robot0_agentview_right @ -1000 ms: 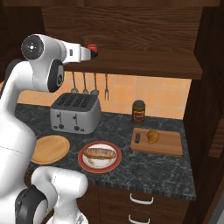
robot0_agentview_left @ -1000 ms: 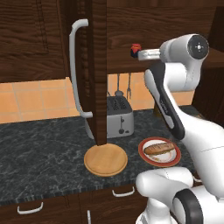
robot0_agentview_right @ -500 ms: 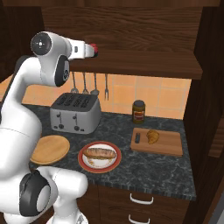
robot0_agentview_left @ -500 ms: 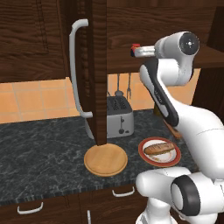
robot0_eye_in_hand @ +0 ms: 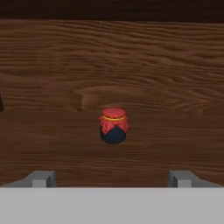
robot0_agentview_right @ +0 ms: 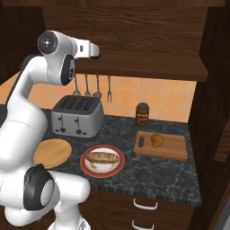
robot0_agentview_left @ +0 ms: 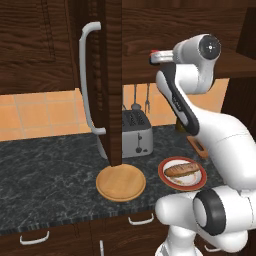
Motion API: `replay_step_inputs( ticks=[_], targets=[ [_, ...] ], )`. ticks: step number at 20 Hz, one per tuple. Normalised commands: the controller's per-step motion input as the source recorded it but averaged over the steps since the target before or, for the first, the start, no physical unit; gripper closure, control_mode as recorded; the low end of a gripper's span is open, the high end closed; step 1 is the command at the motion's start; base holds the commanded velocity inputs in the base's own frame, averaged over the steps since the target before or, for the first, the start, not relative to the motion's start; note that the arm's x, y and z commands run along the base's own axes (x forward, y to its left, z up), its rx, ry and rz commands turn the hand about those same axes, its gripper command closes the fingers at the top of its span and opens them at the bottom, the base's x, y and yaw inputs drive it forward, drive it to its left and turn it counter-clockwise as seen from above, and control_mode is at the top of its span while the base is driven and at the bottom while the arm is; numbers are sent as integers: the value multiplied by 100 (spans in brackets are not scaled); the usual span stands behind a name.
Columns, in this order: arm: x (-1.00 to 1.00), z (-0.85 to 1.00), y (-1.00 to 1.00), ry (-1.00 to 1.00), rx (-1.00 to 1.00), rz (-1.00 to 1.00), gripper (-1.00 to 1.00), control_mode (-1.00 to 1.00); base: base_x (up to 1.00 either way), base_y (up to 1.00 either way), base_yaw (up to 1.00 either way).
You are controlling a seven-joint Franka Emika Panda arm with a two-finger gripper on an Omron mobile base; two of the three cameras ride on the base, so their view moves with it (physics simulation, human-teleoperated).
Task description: From the different types of pastries on the counter, select a croissant and place it on the cutting board. Then retrieve a jar of jam from the cabinet and place it alongside the croissant on the cutting board.
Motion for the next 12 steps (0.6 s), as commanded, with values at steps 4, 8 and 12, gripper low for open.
replay_step_inputs(
  ticks=[4, 8, 12],
  targets=[
    [24, 0, 0, 0, 0, 0, -100, -100, 0, 0, 0],
    [26, 0, 0, 0, 0, 0, -100, -100, 0, 0, 0],
    [19, 0, 0, 0, 0, 0, -100, -100, 0, 0, 0]
  ],
)
